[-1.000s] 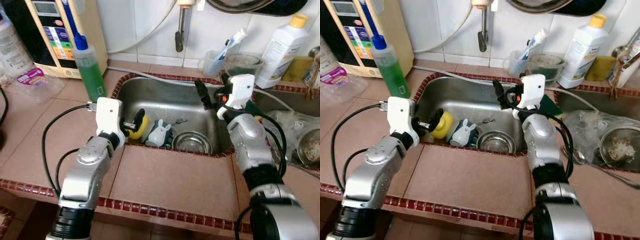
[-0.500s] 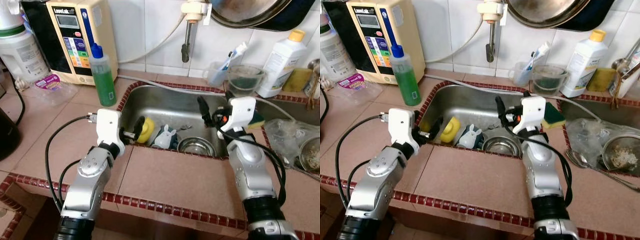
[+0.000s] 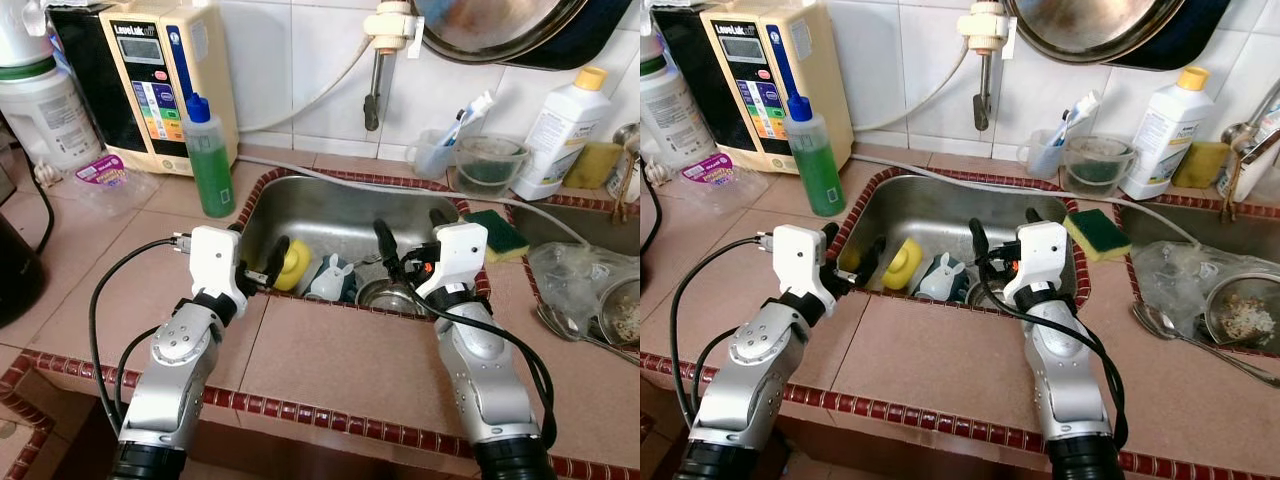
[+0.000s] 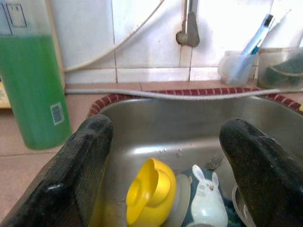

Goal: Kitchen organization

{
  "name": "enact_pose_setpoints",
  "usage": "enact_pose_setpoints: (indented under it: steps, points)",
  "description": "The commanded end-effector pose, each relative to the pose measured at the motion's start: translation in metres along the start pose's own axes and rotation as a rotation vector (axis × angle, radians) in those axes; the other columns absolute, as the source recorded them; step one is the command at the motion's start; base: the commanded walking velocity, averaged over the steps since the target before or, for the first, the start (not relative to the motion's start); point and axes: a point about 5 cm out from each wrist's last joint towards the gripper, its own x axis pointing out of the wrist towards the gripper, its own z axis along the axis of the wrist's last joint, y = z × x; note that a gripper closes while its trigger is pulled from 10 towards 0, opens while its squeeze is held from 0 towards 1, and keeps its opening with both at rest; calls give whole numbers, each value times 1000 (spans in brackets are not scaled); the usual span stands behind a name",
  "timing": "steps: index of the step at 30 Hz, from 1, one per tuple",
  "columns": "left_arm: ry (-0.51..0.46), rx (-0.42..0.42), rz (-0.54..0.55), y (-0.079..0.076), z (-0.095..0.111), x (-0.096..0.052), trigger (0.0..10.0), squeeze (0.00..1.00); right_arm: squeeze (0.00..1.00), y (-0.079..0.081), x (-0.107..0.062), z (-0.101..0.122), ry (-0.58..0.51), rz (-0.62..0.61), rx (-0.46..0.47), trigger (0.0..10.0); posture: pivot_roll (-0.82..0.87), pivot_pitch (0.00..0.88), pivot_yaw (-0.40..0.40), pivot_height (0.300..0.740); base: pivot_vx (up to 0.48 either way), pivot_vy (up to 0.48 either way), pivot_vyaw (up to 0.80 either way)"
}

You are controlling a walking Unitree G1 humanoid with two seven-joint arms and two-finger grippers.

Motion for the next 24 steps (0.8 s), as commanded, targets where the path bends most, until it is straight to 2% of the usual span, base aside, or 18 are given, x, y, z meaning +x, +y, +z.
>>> enact_pose_setpoints:
  steps: [1, 5, 11, 21, 24]
  points:
    - [-8, -9, 9, 1, -2, -4, 10000, 0, 0, -1, -4, 5, -34, -14, -9, 10000, -94, 15, 37, 740, 0, 0, 0]
    - [-12, -2, 51, 4, -7, -11, 10000, 0, 0, 1, -17, -2, -23, -8, -10, 10000, -93, 19, 39, 740, 0, 0, 0]
    - [-19, 10, 56, 5, -9, -15, 10000, 0, 0, 3, -25, -9, 5, -14, -37, 10000, -91, 22, 36, 740, 0, 0, 0]
    - [-25, 47, 43, 5, -10, -17, 10000, 0, 0, 0, -21, -7, 3, -20, -55, 10000, -93, 23, 38, 740, 0, 0, 0]
    - [-21, 50, 40, 5, -11, -17, 10000, 0, 0, -4, -19, -6, -1, -27, -66, 10000, -95, 22, 37, 740, 0, -341, 0]
